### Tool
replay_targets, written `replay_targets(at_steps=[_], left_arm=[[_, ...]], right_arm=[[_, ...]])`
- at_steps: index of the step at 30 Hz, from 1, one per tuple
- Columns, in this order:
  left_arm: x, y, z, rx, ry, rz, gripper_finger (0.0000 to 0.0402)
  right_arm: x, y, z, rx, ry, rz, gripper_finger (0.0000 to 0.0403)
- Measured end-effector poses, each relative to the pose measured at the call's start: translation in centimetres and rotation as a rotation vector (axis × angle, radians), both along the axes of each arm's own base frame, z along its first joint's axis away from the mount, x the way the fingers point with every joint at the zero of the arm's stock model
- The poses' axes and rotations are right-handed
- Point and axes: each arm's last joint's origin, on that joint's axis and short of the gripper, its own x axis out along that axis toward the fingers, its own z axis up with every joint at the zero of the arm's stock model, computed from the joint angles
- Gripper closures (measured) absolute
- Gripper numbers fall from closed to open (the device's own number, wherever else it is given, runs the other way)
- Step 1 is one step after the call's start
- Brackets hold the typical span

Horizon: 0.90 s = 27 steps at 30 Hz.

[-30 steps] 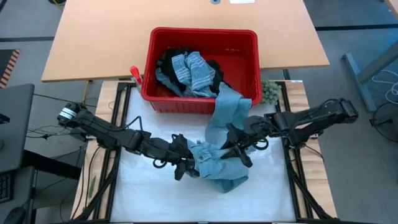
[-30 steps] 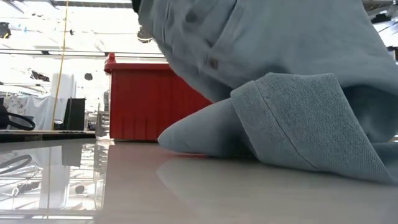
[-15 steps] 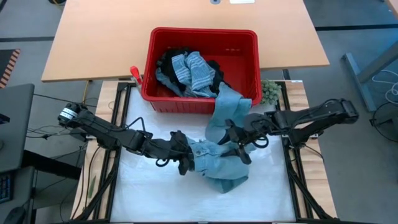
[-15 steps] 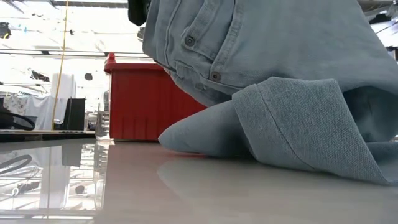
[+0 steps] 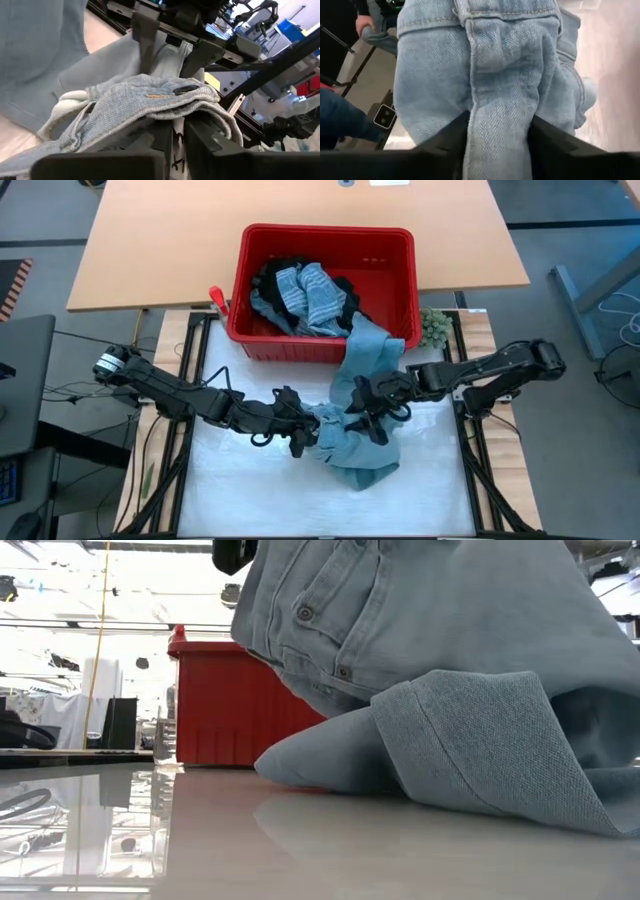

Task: Fold Laundry from Bin
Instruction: Fold the light blue pants

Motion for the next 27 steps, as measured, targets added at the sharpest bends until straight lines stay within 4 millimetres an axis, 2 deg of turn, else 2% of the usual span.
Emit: replay_targets(at_steps=[4, 5, 9, 14, 18, 23, 27], left_arm=[[-0.1, 0.2, 0.2, 0.025, -0.01, 0.056, 0.0395], [-0.2, 0.3, 0.3, 0.037, -0.014, 0.06, 0.0394], [-1.3, 0.6, 2.0, 0.084, -0.054, 0.016, 0.0373], [-3.8, 1.6, 4.6, 0.155, -0.106, 0.021, 0.0323], [-5.5, 2.2, 5.5, 0.203, -0.085, 0.056, 0.0281], [-6.8, 0.9, 4.7, 0.304, -0.002, -0.019, 0.0249], [-6.5, -0.7, 1.2, 0.275, -0.077, -0.025, 0.0244]], right_arm=[[-0.9, -0.1, 1.2, 0.007, -0.046, 0.001, 0.0352], [-1.2, -0.2, 1.7, 0.006, -0.062, 0.003, 0.0362], [-3.1, -0.5, 3.9, 0.04, -0.142, -0.008, 0.0361], [-6.6, -0.7, 7.2, 0.071, -0.29, 0.022, 0.0361], [-9.3, -0.5, 9.1, 0.111, -0.383, 0.098, 0.0361], [-12.2, -0.1, 11.0, 0.134, -0.505, 0.133, 0.0361], [-14.1, -0.1, 12.8, 0.149, -0.667, 0.076, 0.0361]])
